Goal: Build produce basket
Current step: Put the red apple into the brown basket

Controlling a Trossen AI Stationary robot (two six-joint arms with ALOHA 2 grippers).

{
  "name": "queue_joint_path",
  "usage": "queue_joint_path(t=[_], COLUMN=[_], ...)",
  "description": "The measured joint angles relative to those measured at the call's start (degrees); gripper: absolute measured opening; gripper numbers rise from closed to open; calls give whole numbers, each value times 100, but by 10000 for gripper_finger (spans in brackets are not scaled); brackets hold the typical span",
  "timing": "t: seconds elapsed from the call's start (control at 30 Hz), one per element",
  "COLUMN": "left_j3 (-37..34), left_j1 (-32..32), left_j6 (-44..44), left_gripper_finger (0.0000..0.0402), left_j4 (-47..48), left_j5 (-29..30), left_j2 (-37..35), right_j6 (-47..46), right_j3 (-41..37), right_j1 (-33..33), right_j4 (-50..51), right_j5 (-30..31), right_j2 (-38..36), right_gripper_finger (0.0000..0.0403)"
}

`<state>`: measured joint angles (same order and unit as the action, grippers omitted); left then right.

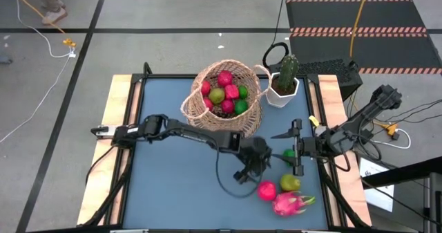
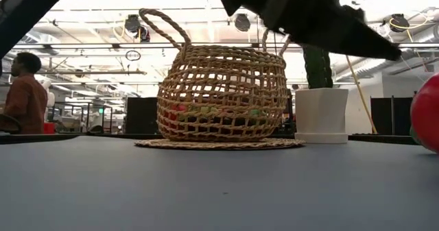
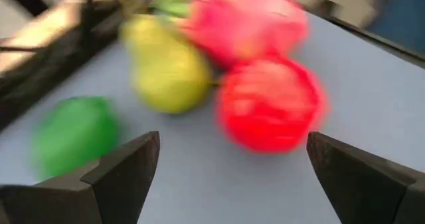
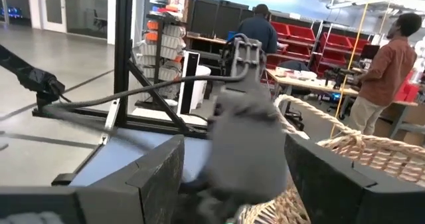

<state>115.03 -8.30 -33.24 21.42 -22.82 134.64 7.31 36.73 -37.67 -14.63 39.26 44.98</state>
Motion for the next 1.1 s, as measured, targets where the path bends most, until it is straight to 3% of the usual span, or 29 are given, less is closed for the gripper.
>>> queue_joint_path(t=[0.1, 0.27, 0.4, 0.5, 0.7, 0.87, 1.1], left_j3=[-10, -8, -33, -379, -1210, -1384, -1066], left_j1=[-205, -271, -388, -495, -420, -257, -212], left_j6=[-19, 727, 1190, 1126, 751, 1220, 1663], left_gripper_finger=[379, 379, 379, 379, 379, 379, 379], left_j4=[3, -369, -670, -1327, -2876, -2505, -1073], left_j5=[-48, -84, 428, 1050, 1251, 1264, 1345], left_j2=[76, 80, 80, 80, 97, 97, 78], right_j6=[-195, -503, -769, -971, -1359, -1399, -1354], right_j3=[0, 0, 2, 2, 0, 0, 0], right_j1=[88, 267, 286, 255, 117, -2, -11], right_j4=[-100, -377, -595, -743, -811, -812, -846], right_j5=[-3, 70, 131, 101, -37, -35, -35], right_j2=[138, 500, 754, 882, 917, 943, 1189], right_gripper_finger=[254, 254, 254, 254, 254, 254, 254])
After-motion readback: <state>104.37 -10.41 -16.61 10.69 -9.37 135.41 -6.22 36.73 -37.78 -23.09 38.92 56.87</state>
